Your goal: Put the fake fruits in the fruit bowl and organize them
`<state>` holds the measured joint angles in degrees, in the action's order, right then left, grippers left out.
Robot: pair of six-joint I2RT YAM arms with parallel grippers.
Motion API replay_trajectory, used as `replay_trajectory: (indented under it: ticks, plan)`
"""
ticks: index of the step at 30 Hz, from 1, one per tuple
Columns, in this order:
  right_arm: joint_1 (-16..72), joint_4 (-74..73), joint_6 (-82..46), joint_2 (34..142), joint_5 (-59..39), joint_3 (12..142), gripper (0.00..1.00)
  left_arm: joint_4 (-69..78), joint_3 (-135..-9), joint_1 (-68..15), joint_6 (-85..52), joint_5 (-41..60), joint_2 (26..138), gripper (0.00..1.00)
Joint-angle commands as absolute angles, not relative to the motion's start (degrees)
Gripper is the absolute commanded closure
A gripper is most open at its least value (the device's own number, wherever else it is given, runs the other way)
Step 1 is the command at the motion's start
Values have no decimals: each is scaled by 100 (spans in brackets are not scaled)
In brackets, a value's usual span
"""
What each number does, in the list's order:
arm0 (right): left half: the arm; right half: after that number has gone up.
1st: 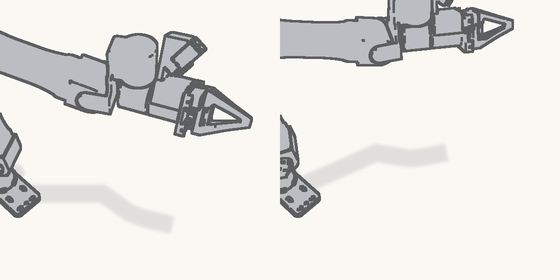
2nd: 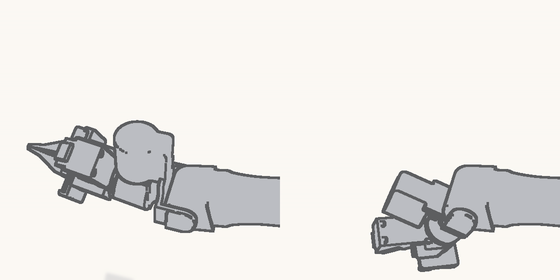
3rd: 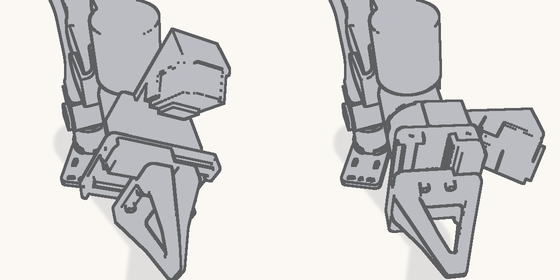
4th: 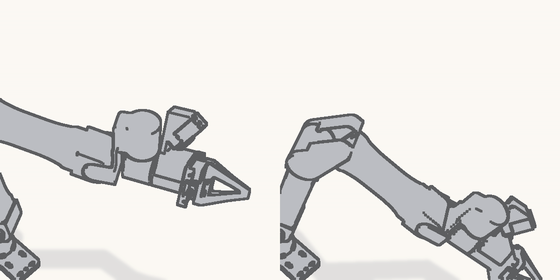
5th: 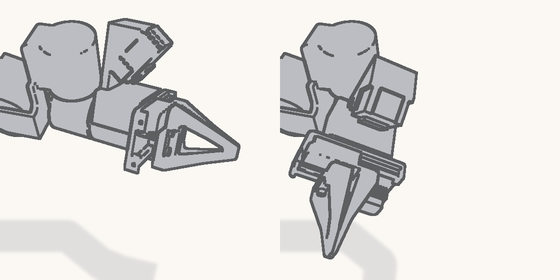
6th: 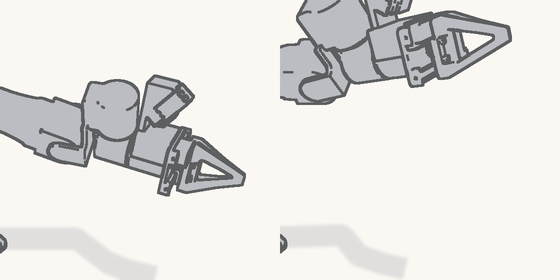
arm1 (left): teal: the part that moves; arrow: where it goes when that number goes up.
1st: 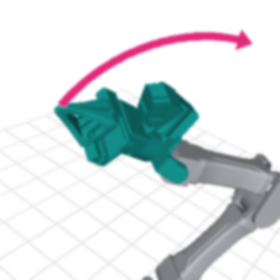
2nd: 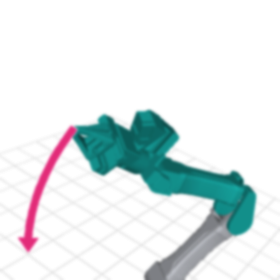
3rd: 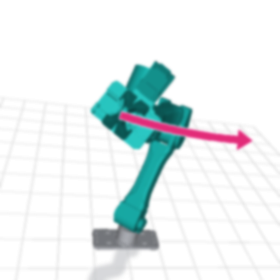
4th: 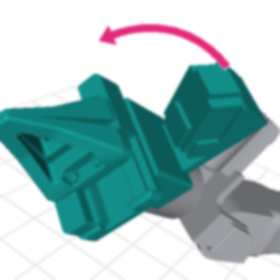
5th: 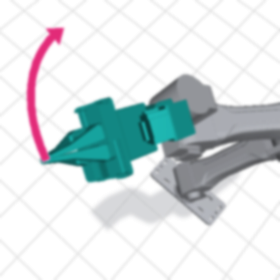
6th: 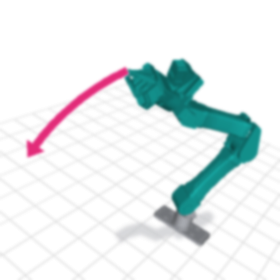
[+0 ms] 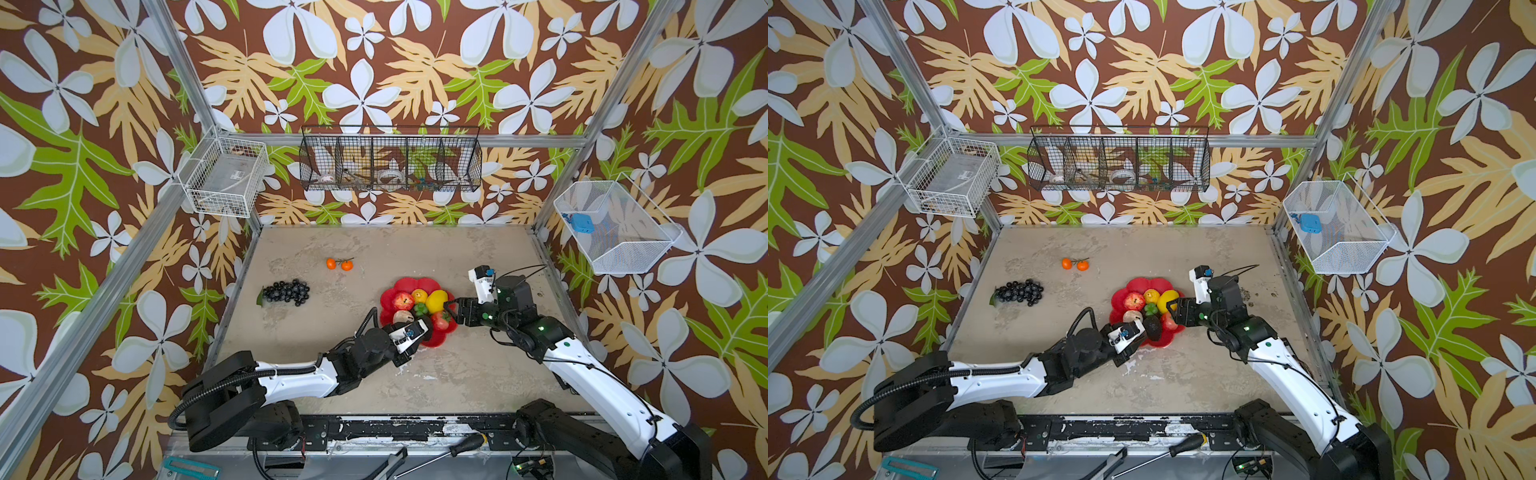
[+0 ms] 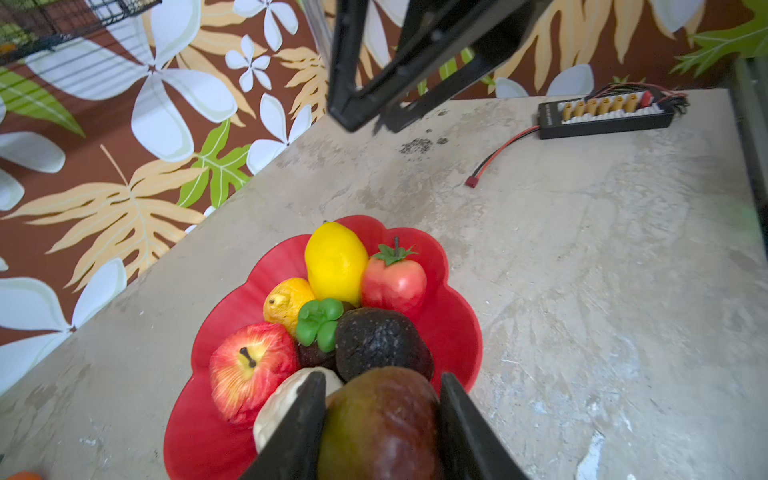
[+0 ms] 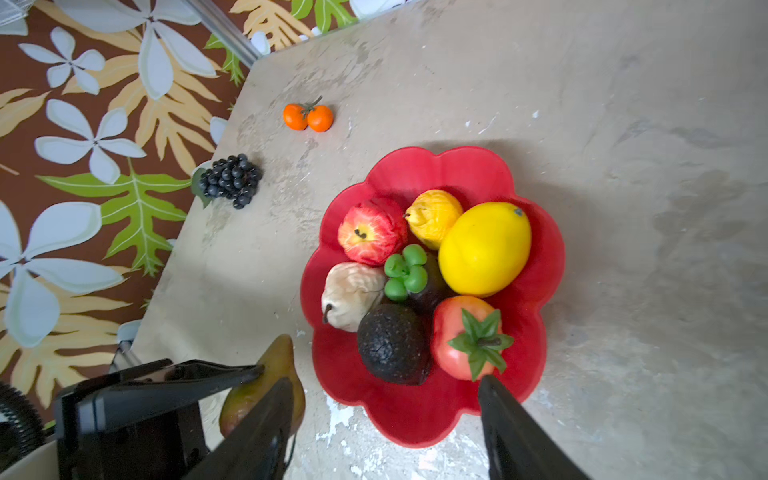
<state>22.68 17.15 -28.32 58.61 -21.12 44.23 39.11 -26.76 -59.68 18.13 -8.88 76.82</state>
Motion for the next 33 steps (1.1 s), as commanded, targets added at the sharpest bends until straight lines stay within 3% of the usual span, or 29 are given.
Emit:
replay_trajectory:
  ticks: [1,7,19,33]
  plan:
    - [2405,1620,-3002,5999,-2711,4480,33,4779,-2542,-6073,2261,-857,7667,56]
    - [2961,1427,-3285,6269,-2638,4567,36,5193,-2477,-6415,2700,-1107,7811,57]
    - [3111,1161,-3578,6315,-2698,4265,44,6553,-2259,-6697,3495,-1288,8452,57]
    - [3179,1107,-3700,6336,-2821,4175,54,6966,-2373,-6706,3603,-957,8817,56]
